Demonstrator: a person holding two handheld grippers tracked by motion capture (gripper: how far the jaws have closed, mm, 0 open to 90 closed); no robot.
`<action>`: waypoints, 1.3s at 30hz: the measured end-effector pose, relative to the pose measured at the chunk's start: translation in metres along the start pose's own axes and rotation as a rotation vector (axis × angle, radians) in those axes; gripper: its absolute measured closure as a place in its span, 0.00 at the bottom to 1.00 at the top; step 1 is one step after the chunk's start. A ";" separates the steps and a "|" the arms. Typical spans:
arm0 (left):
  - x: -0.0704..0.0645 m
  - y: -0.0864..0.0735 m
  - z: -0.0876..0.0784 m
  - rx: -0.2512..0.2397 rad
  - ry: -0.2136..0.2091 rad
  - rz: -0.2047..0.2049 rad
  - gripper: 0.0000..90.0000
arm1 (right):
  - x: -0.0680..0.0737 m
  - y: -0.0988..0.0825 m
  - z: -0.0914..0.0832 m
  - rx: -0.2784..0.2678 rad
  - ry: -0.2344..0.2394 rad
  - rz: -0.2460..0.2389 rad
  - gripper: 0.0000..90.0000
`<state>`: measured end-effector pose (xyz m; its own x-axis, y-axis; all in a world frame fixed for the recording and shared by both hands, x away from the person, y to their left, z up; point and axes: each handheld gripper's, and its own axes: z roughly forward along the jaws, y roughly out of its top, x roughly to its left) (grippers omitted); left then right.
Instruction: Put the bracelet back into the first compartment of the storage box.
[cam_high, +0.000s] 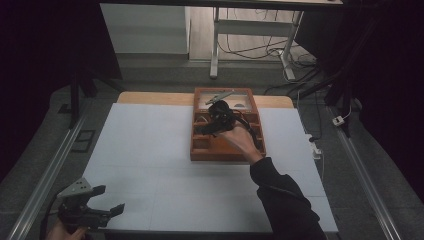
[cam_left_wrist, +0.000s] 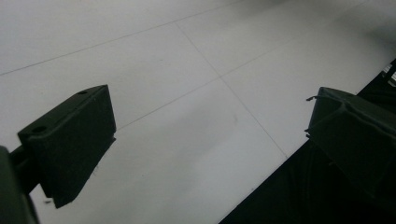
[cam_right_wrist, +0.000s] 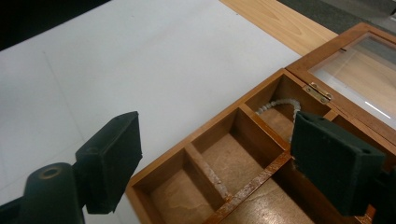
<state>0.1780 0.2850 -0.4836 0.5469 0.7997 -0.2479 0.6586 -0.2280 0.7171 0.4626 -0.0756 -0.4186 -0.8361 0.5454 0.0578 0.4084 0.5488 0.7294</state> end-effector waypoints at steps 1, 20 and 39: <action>0.000 0.000 0.000 0.001 0.001 0.001 0.01 | 0.001 0.000 -0.003 -0.002 0.004 -0.001 0.17; 0.000 0.001 0.001 0.004 0.002 0.005 0.01 | 0.012 -0.014 -0.039 -0.013 0.044 0.003 0.02; -0.001 0.001 0.001 0.007 0.006 0.012 0.01 | 0.024 -0.052 -0.069 -0.028 0.005 -0.007 0.00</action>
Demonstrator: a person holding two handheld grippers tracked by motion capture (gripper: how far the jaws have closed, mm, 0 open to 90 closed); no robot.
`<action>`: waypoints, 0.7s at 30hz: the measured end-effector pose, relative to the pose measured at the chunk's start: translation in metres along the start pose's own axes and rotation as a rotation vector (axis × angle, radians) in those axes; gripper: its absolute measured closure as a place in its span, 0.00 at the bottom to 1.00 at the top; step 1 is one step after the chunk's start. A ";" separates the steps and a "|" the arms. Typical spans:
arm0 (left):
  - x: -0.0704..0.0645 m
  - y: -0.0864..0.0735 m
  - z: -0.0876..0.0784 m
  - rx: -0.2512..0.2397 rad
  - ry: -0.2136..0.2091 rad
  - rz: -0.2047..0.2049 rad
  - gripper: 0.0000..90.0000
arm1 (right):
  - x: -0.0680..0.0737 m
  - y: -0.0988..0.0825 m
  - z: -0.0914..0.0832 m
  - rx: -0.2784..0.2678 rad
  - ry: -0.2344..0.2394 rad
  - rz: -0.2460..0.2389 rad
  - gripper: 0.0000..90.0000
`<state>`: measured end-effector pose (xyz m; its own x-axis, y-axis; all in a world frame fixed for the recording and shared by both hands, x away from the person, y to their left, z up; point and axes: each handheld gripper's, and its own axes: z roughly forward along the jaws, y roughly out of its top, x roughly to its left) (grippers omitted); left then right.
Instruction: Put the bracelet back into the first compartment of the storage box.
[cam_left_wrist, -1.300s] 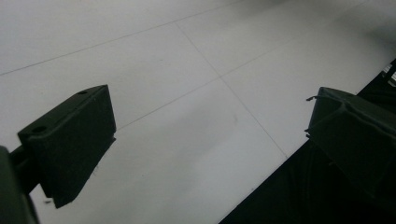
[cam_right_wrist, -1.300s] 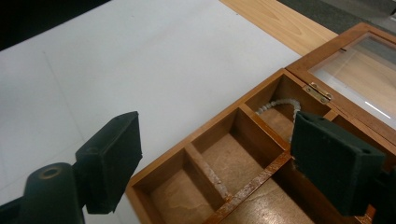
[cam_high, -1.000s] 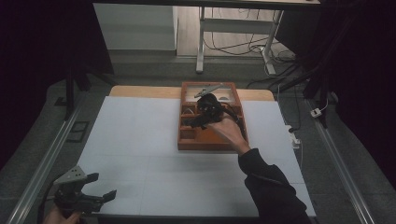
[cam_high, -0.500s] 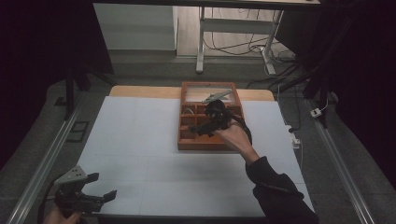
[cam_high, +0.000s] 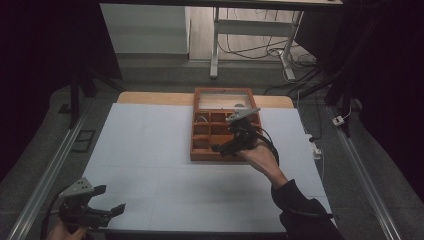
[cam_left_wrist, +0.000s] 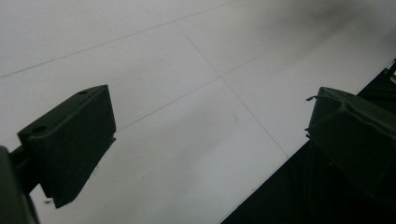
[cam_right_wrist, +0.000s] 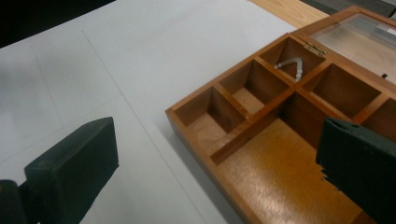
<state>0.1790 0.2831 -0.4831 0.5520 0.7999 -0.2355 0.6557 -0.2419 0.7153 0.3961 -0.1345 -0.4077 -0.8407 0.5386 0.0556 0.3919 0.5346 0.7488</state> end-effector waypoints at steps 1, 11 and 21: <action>0.000 0.000 0.000 0.000 0.000 0.000 0.01 | 0.000 -0.002 -0.002 0.002 0.000 0.003 0.00; 0.000 0.001 0.001 0.000 0.001 0.001 0.01 | 0.008 -0.024 -0.025 -0.018 -0.018 0.007 0.00; 0.000 0.001 0.002 0.004 0.001 0.004 0.01 | 0.013 -0.046 -0.046 -0.030 -0.045 0.018 0.00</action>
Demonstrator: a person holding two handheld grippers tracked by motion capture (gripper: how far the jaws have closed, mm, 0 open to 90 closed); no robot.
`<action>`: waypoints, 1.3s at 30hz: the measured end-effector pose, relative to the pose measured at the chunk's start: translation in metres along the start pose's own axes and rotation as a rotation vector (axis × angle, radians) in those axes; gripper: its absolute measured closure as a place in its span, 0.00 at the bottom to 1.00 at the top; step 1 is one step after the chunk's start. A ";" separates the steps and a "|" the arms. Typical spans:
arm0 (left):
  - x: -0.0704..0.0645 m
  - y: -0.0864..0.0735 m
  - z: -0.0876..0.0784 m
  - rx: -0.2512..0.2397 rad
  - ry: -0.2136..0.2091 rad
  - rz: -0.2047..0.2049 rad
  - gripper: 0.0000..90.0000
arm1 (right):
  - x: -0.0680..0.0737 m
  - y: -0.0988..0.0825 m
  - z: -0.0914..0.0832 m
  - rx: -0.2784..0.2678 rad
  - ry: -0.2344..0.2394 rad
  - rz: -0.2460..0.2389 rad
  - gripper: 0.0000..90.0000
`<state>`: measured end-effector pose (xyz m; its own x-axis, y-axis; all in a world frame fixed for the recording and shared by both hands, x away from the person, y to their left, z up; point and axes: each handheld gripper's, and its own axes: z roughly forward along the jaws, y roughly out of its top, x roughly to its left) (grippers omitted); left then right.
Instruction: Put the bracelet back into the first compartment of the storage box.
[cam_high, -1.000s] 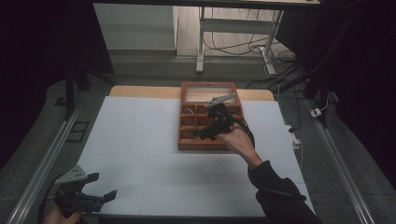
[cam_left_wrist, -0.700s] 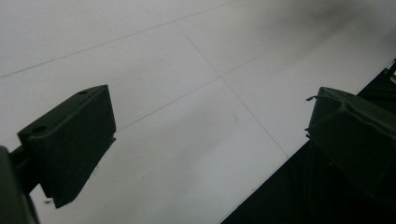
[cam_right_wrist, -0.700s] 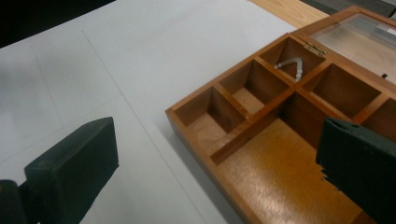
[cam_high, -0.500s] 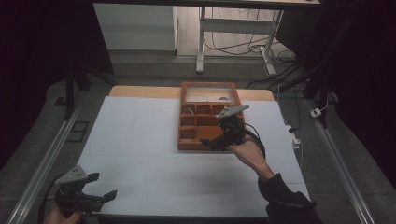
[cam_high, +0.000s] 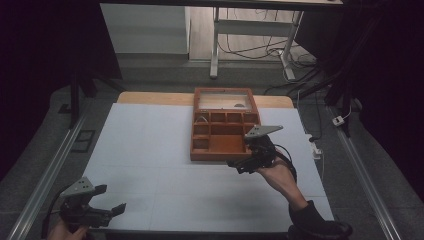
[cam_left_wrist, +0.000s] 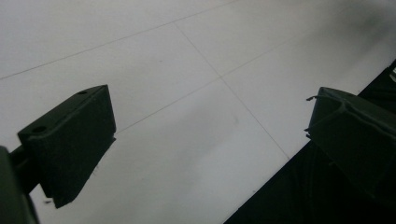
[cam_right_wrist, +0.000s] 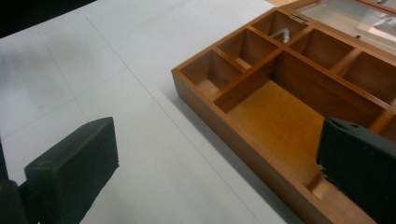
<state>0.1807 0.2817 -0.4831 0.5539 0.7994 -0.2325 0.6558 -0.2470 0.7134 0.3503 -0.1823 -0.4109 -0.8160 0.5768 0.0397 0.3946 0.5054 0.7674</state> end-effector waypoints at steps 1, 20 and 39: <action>0.000 0.000 0.000 0.000 0.000 0.000 0.01 | 0.000 -0.002 -0.003 0.004 -0.011 -0.004 0.00; -0.001 0.001 0.000 0.003 0.004 -0.002 0.01 | -0.002 -0.070 -0.054 0.004 -0.082 0.122 0.00; -0.001 0.001 0.001 0.007 0.010 0.002 0.01 | 0.012 -0.117 -0.091 -0.004 -0.212 0.199 0.00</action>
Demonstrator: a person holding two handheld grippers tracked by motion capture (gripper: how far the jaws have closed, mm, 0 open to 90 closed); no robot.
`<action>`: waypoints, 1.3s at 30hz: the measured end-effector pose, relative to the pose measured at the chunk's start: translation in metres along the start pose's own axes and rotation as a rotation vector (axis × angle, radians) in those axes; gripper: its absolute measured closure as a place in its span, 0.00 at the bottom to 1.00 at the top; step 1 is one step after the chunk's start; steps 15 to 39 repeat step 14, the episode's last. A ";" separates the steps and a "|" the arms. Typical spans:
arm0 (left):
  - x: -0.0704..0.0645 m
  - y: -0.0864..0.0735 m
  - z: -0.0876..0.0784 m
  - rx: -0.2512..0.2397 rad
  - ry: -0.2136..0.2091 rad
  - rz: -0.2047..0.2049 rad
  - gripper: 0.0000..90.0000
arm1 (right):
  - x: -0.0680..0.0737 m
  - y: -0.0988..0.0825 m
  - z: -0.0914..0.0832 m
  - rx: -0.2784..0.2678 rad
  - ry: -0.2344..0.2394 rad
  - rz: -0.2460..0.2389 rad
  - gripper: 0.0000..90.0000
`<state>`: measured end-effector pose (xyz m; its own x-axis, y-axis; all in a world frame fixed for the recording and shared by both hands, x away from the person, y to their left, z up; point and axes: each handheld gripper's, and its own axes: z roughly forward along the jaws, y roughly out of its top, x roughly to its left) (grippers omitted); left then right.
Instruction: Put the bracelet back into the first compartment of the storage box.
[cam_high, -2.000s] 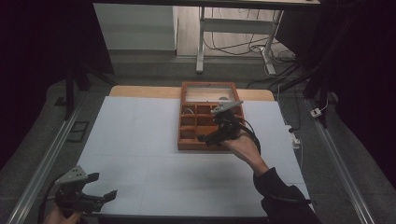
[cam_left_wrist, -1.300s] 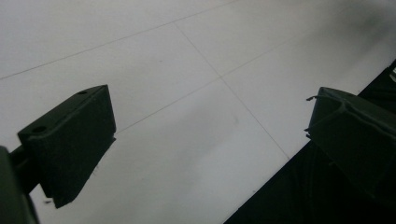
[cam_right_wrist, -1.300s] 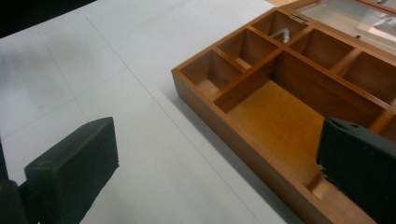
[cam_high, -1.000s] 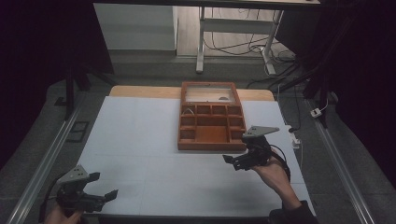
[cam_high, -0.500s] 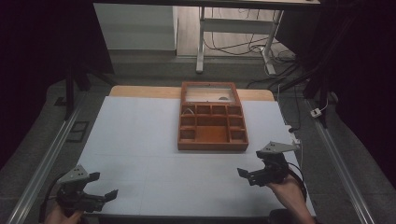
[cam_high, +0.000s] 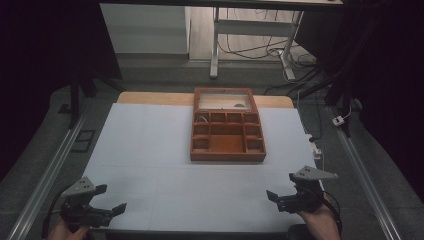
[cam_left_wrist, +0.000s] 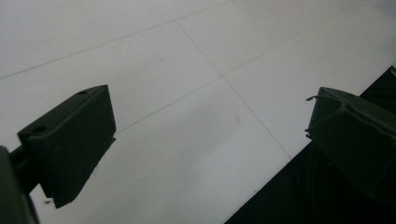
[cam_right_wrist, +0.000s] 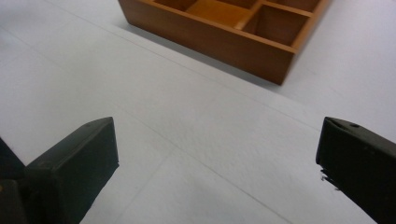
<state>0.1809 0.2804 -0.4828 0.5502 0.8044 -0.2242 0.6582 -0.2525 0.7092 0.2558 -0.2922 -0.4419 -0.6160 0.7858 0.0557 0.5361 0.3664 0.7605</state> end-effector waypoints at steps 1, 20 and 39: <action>0.000 0.000 0.000 0.000 0.000 0.000 0.01 | 0.000 -0.002 -0.002 0.004 -0.007 0.005 0.00; 0.000 0.001 0.001 0.009 -0.007 -0.008 0.01 | 0.001 -0.019 -0.008 0.071 -0.067 0.025 0.00; 0.000 0.001 0.001 0.009 -0.007 -0.008 0.01 | 0.001 -0.019 -0.008 0.071 -0.067 0.025 0.00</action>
